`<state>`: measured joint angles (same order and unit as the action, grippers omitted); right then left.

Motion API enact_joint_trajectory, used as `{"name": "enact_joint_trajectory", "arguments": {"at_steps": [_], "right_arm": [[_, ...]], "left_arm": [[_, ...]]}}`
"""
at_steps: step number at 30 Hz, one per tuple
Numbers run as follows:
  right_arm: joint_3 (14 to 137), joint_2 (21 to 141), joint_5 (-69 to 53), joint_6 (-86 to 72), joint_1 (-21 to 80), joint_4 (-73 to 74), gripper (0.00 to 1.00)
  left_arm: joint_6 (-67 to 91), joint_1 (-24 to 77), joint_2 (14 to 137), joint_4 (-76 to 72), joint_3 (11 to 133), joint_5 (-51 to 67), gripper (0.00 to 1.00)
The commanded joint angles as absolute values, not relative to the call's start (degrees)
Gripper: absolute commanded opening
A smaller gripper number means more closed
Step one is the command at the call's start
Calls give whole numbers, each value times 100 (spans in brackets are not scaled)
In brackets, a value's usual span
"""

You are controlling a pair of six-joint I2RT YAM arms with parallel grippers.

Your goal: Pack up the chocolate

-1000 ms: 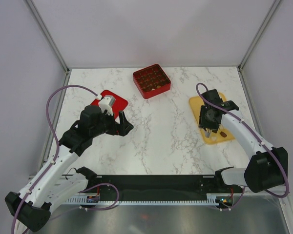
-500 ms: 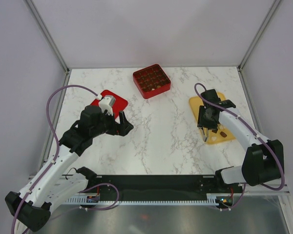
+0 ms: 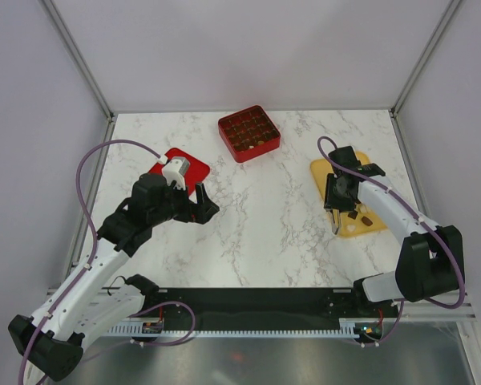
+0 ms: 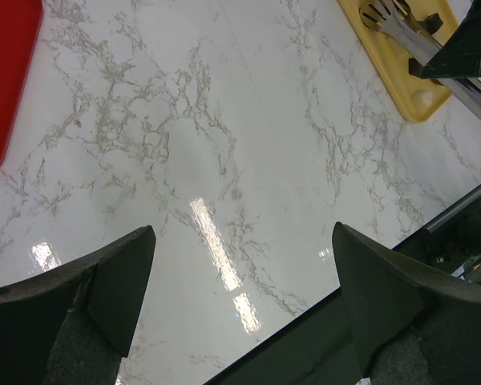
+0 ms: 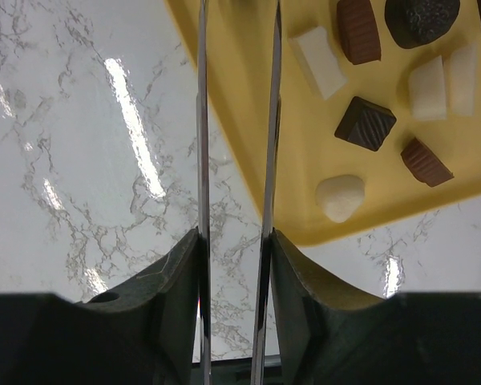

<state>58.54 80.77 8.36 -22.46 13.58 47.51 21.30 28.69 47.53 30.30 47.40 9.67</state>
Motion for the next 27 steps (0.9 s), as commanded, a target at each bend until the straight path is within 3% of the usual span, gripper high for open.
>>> {"name": "enact_joint_trajectory", "arguments": {"at_steps": [1,17,27], "right_arm": [[6073,8007,765,-2224,1318,4676,42],[7232,8059,537,-2197,1344,5045,36],[9315,9639,527,-2294,2451,4940,36]], "left_arm": [[1960,2848,4720,2918,4790,1011,100],[1951,2848,4649,2909,4790,949,100],[1907,2848,4456,2909,4851,721,100]]}}
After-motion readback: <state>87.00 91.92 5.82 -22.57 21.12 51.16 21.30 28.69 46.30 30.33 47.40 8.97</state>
